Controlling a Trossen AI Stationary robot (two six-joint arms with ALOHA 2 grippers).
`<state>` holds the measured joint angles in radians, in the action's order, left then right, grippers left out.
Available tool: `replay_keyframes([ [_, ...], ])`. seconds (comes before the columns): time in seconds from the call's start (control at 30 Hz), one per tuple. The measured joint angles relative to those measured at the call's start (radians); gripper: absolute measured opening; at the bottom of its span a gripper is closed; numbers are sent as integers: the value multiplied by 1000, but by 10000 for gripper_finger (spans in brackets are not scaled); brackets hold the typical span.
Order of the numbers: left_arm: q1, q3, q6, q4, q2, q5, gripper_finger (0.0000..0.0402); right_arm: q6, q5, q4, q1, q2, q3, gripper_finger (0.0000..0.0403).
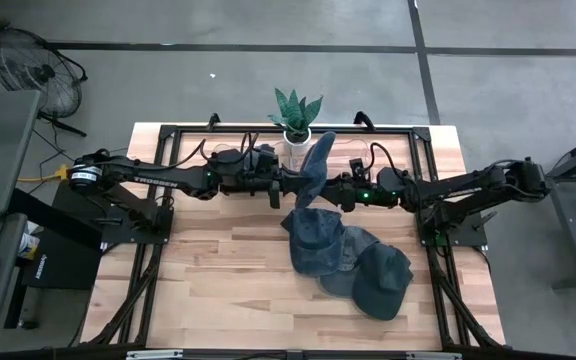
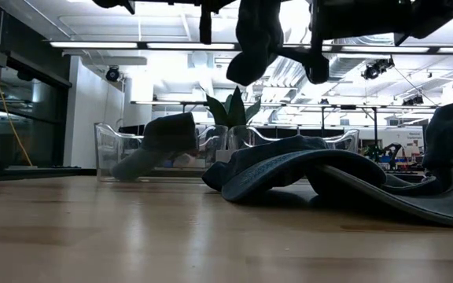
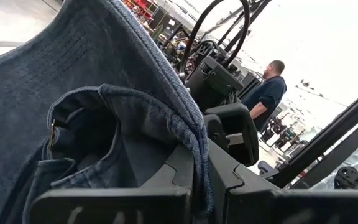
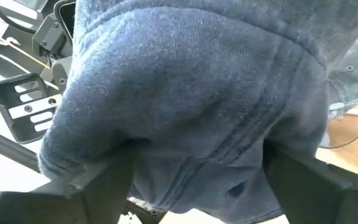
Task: Pick & Place hat
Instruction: Put the left dark blue cap into the right transparent bin
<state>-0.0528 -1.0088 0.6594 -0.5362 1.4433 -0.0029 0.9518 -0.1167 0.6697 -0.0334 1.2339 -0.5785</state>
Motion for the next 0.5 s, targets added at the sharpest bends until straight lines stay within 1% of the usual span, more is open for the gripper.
replay_keyframes([
  [0.13, 0, 0, 0, -1, 0, 1, 3, 1, -11, 0, 0, 0, 0, 262],
  [0.5, 0, 0, 3, -3, 0, 5, 3, 1, -41, -1, 0, 0, 0, 70],
])
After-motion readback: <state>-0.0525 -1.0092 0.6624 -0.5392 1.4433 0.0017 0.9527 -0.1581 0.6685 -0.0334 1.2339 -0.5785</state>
